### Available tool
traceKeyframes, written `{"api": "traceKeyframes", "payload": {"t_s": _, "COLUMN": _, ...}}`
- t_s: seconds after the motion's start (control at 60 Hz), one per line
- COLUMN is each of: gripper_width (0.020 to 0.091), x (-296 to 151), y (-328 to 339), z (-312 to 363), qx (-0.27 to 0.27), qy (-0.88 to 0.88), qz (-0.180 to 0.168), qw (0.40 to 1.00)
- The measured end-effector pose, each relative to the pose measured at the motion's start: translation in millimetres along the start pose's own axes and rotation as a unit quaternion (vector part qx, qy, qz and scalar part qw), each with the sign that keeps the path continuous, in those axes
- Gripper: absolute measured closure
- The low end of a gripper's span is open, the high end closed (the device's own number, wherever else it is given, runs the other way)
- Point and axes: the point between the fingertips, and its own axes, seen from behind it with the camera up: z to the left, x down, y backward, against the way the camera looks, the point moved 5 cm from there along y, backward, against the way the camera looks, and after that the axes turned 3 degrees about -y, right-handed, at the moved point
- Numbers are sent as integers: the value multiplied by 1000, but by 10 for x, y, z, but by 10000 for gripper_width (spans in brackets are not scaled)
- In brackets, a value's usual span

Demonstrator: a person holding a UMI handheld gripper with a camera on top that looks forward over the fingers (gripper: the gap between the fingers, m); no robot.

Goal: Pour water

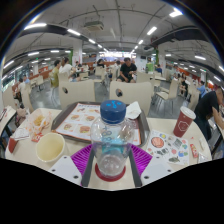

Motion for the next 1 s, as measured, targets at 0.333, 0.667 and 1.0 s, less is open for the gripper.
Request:
{"api": "traceKeyframes", "payload": {"t_s": 0.333, "gripper_width": 253, "x": 117, "y": 1078, "z": 274, "qx": 54, "qy": -18, "qz": 62, "qw": 996}}
{"api": "traceKeyframes", "payload": {"t_s": 0.667, "gripper_width": 258, "x": 388, "y": 2291, "z": 794, "qx": 82, "qy": -30, "qz": 100, "qw": 991}}
{"api": "traceKeyframes", "payload": {"t_s": 1.0, "gripper_width": 254, "x": 353, "y": 2504, "z": 892, "qx": 78, "qy": -45, "qz": 90, "qw": 992}}
